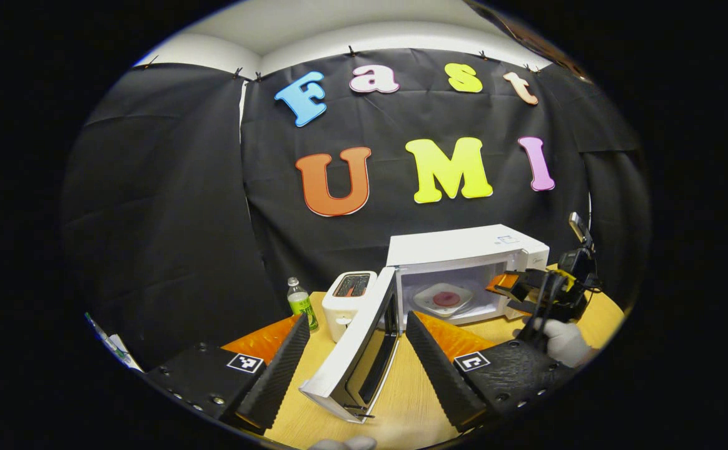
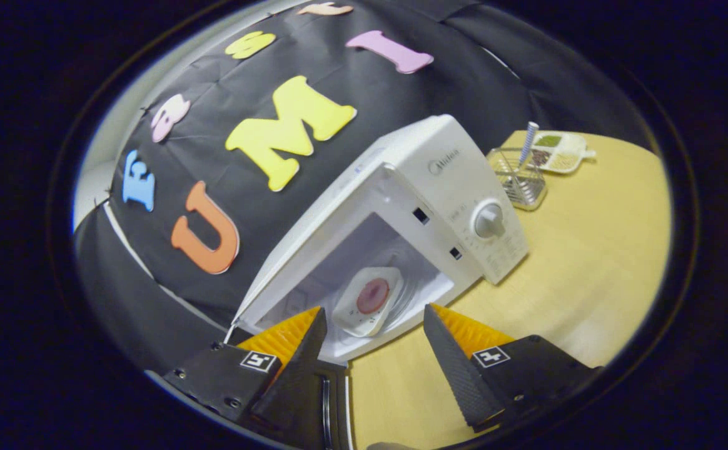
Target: Open the microwave oven with the left hand, put the food in, and close the microwave oven.
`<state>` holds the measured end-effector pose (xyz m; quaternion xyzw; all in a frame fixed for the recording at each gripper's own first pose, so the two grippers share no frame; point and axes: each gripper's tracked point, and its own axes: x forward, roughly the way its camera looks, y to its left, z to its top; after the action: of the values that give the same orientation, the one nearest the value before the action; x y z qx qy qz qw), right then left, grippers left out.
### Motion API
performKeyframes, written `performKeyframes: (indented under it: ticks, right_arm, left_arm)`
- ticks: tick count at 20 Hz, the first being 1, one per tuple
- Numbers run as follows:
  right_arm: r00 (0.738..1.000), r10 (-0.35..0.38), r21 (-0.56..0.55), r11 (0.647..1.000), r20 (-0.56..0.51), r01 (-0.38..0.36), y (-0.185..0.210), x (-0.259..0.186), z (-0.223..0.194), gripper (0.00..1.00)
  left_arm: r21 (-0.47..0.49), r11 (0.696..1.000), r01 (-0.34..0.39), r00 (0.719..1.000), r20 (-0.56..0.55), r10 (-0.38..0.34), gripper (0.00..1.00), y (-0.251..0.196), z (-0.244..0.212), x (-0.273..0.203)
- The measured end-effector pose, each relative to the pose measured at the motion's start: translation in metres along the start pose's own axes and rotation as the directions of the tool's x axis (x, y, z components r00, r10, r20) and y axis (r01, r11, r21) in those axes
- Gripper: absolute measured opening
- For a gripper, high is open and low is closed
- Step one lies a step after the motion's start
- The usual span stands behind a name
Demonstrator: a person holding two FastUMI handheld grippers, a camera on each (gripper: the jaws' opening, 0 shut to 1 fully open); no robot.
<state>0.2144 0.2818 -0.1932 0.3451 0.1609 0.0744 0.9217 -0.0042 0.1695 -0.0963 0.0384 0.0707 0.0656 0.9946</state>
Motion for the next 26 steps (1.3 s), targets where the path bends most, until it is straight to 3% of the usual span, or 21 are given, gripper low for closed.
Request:
performKeyframes:
  ticks: [3, 6, 10, 14, 15, 16, 17, 18, 19, 22, 23, 24, 25, 26]
  right_arm:
    - [1.000, -0.001, -0.199, 0.980, 0.018, 0.005, -0.001, -0.053, 0.036, 1.00]
    - [0.998, -0.024, -0.354, 0.934, 0.054, 0.041, -0.011, -0.108, 0.075, 1.00]
    - [0.987, -0.058, -0.425, 0.898, 0.152, 0.118, -0.029, -0.175, 0.134, 1.00]
    - [0.969, -0.121, -0.458, 0.864, 0.216, 0.210, -0.050, -0.221, 0.167, 1.00]
    - [0.966, -0.127, -0.455, 0.863, 0.227, 0.221, -0.052, -0.229, 0.174, 0.90]
    - [0.962, -0.134, -0.450, 0.863, 0.238, 0.231, -0.053, -0.236, 0.180, 1.00]
    - [0.959, -0.135, -0.448, 0.862, 0.250, 0.238, -0.053, -0.244, 0.185, 1.00]
    - [0.958, -0.136, -0.451, 0.859, 0.253, 0.241, -0.054, -0.247, 0.189, 0.89]
    - [0.959, -0.132, -0.456, 0.858, 0.249, 0.237, -0.052, -0.250, 0.190, 1.00]
    - [0.962, -0.131, -0.468, 0.853, 0.239, 0.232, -0.048, -0.255, 0.191, 1.00]
    - [0.963, -0.127, -0.470, 0.853, 0.237, 0.228, -0.045, -0.256, 0.191, 1.00]
    - [0.966, -0.122, -0.466, 0.857, 0.228, 0.218, -0.042, -0.254, 0.188, 1.00]
    - [0.968, -0.117, -0.457, 0.865, 0.222, 0.209, -0.040, -0.256, 0.187, 1.00]
    - [0.969, -0.119, -0.451, 0.868, 0.216, 0.208, -0.040, -0.257, 0.187, 1.00]
  left_arm:
    - [0.020, 1.000, -0.011, 0.999, 0.036, 0.011, 0.95, 0.019, 0.014, 0.001]
    - [0.031, 0.999, -0.025, 0.996, 0.085, 0.022, 0.95, 0.039, 0.024, 0.004]
    - [0.012, 0.998, -0.068, 0.993, 0.102, 0.066, 0.95, 0.073, 0.019, 0.006]
    - [-0.027, 0.992, -0.121, 0.989, 0.083, 0.122, 0.95, 0.105, -0.006, 0.005]
    - [-0.036, 0.990, -0.140, 0.987, 0.070, 0.142, 0.95, 0.114, -0.015, 0.006]
    - [-0.047, 0.987, -0.151, 0.987, 0.050, 0.153, 0.95, 0.122, -0.027, 0.008]
    - [-0.052, 0.986, -0.159, 0.986, 0.037, 0.161, 0.95, 0.127, -0.037, 0.011]
    - [-0.058, 0.984, -0.168, 0.985, 0.019, 0.170, 0.95, 0.134, -0.048, 0.012]
    - [-0.069, 0.981, -0.184, 0.983, -0.005, 0.184, 0.95, 0.142, -0.059, 0.013]
    - [-0.114, 0.969, -0.220, 0.974, -0.069, 0.213, 0.95, 0.155, -0.088, 0.016]
    - [-0.119, 0.969, -0.218, 0.974, -0.090, 0.208, 0.90, 0.153, -0.097, 0.018]
    - [-0.111, 0.969, -0.220, 0.972, -0.105, 0.209, 0.75, 0.152, -0.105, 0.019]
    - [-0.083, 0.961, -0.265, 0.961, -0.111, 0.255, 0.50, 0.162, -0.110, 0.017]
    - [-0.074, 0.964, -0.254, 0.963, -0.115, 0.245, 0.26, 0.161, -0.115, 0.020]
